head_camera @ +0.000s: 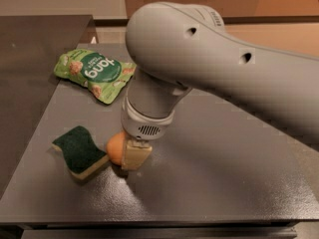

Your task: Move orange near sponge

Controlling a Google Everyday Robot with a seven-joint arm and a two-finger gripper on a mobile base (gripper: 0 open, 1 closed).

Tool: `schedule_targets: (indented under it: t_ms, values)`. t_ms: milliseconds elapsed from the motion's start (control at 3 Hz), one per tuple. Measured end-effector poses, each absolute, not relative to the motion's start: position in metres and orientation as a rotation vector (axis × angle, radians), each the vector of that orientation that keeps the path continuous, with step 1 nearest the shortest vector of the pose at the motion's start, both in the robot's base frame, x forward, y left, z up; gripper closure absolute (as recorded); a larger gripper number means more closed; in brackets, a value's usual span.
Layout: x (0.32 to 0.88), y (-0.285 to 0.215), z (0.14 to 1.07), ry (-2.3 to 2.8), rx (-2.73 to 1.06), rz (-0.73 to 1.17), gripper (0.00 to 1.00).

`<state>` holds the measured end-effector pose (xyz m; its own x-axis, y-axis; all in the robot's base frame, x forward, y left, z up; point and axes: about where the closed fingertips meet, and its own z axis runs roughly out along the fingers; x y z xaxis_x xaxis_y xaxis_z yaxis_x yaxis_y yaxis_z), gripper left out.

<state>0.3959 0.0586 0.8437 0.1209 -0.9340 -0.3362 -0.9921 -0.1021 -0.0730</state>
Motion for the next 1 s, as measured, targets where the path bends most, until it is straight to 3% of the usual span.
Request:
schedule_targets:
  t_ms: [333,667,1000]
  values:
    - [0.3952,0.0593,0.8446,1.888,-2.125,0.294,0.12]
    - [0.3946,0.0599,0.8452,1.885,-2.126,0.292,0.0]
    - [0.3946,0.0599,0.8452,1.885,-2.126,0.291,0.0]
